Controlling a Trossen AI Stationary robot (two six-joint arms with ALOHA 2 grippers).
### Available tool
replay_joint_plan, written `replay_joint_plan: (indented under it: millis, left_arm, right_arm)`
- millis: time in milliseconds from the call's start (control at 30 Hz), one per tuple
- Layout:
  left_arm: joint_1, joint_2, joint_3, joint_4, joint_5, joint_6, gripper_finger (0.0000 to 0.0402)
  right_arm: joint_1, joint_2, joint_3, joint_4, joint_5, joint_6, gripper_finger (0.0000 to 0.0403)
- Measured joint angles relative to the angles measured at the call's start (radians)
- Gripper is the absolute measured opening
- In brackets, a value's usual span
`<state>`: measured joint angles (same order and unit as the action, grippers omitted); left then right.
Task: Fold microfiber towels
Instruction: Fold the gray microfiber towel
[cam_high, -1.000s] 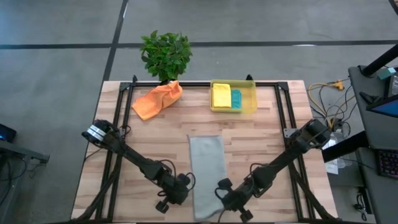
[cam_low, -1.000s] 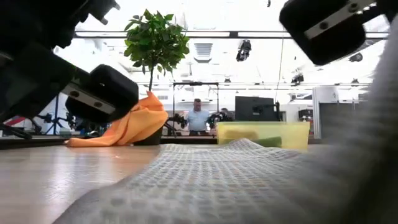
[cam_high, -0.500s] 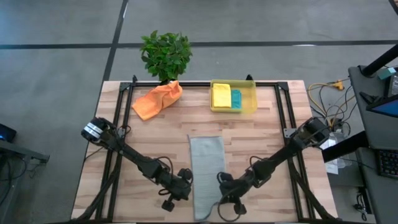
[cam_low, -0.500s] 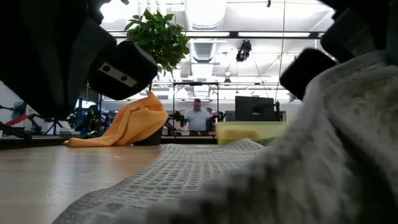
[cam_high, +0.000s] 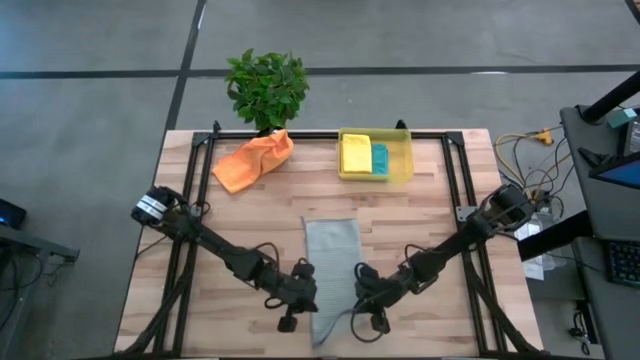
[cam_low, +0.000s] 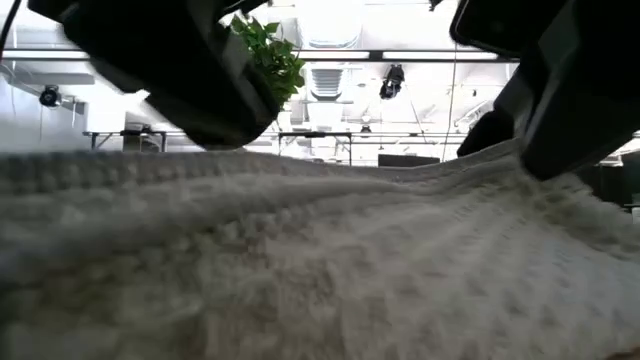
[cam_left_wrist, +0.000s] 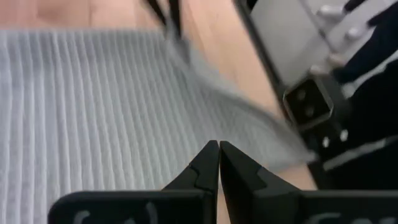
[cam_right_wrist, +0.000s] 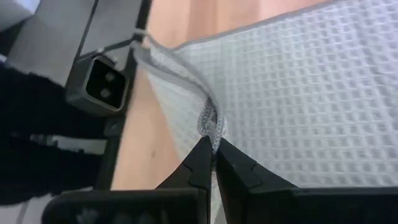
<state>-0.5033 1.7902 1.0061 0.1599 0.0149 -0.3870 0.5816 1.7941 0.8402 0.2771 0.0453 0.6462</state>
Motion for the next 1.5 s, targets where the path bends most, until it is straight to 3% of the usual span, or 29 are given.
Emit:
replay_joint_plan:
  millis: [167, 633, 833, 1133, 1500]
  left_arm:
    - [0.027, 0.028, 0.0, 0.059, 0.035, -0.046, 0.0019]
    - [0.053, 0.114, 0.0, 0.182, 0.288, -0.247, 0.0141]
    - [0.052, 0.115, 0.0, 0.19, 0.335, -0.289, 0.0148]
    - [0.053, 0.124, 0.0, 0.119, 0.239, -0.361, 0.0148]
    - [0.053, 0.124, 0.0, 0.173, 0.283, -0.411, 0.0148]
  right_arm:
    - [-0.011, -0.02, -0.014, -0.004, 0.01, 0.008, 0.0011]
    - [-0.017, -0.027, -0.016, -0.011, 0.016, 0.002, 0.0011]
    - [-0.02, -0.027, -0.016, -0.011, 0.038, 0.001, 0.0011]
    - [-0.019, -0.027, -0.018, -0.011, 0.043, 0.001, 0.0011]
    - [-0.027, -0.027, -0.019, -0.011, 0.084, 0.013, 0.0011]
